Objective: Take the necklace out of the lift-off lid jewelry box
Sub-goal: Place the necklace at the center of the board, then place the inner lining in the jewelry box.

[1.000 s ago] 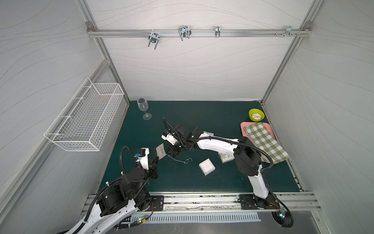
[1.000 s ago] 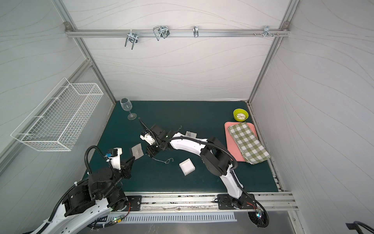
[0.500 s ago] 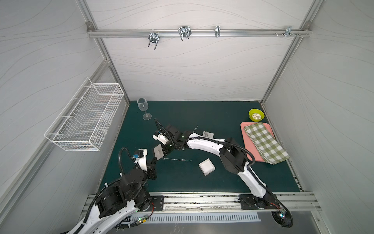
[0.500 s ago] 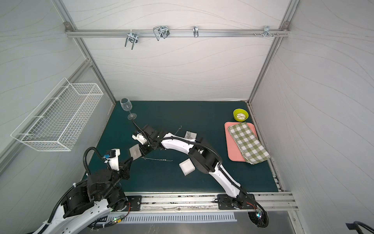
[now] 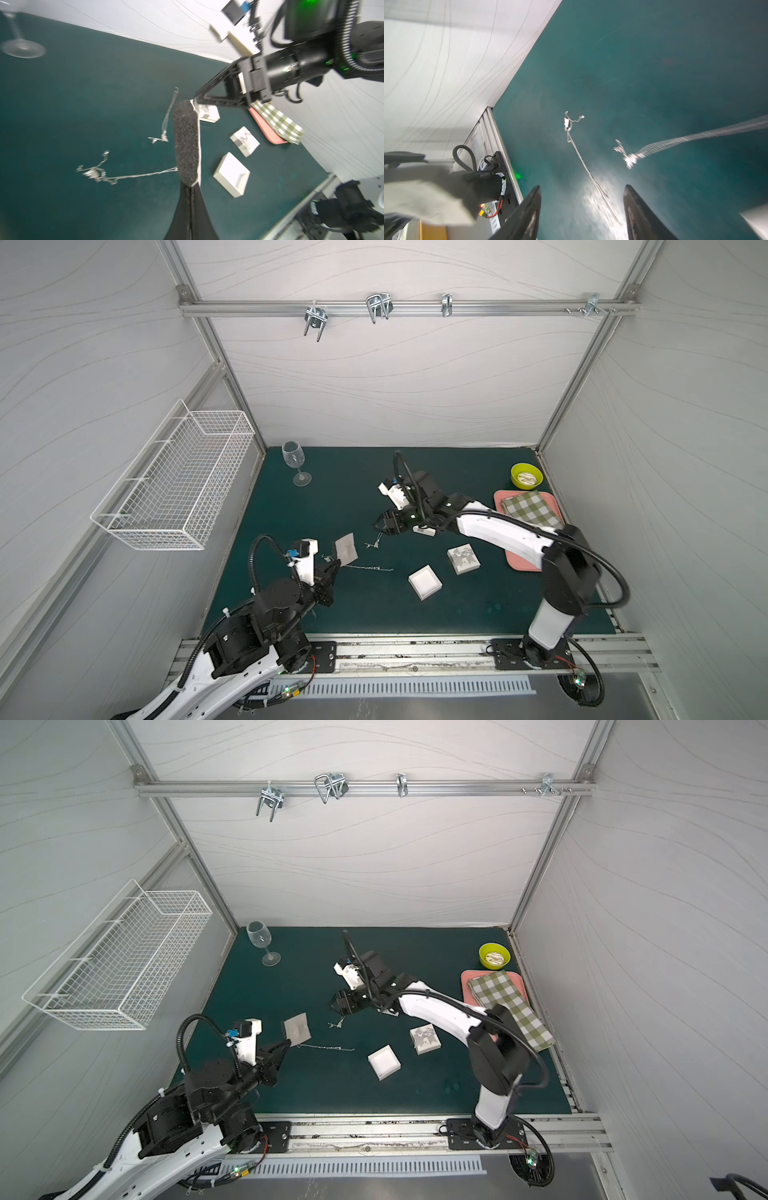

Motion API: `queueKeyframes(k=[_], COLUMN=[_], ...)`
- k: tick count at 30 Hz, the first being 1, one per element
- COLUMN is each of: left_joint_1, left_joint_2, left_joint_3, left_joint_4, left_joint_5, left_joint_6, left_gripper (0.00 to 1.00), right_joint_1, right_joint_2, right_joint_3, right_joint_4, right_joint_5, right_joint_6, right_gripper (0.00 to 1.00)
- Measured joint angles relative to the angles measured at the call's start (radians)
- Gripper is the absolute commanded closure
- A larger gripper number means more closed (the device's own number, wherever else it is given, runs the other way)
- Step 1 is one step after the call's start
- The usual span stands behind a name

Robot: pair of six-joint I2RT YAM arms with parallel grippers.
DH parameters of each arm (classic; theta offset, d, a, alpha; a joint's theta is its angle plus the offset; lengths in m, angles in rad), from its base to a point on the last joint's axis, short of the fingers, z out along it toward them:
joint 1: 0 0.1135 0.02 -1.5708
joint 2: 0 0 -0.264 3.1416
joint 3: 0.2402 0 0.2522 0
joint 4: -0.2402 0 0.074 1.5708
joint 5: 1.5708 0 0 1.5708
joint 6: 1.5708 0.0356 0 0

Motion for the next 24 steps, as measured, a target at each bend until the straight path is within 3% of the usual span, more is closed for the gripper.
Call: queueKeyframes(k=[9,14,18,24], left_joint_1=[0.022,0.098,0.125,0.129], left_joint_2=[0.282,0.394,0.446,0.482], left_joint_3=[-0.055,-0.092,-0.109,-0.13], left_joint_4=[0.383,0.671,0.861,1.105], left_joint_5=[0.256,0.461,0.588,0.715], left_joint_6=[-0.047,-0.136,-0.2,-0.294], left_gripper=[1.0,1.0,1.0,1.0], right_joint_1=[-0.124,-0.199,-0.275,-0.308], right_joint_2=[-0.607,-0.855,-0.886,-0.803], right_joint_3=[-0.351,-0.425,-0.468,-0.518], right_joint_4=[-0.034,-0.042,-0.019,0.08], right_joint_5=[-0.019,-0.165,-0.327,-0.528], right_joint_6=[0.067,0.124,0.193,0.314], right_gripper=[0.22,0.12,0.08,0.06])
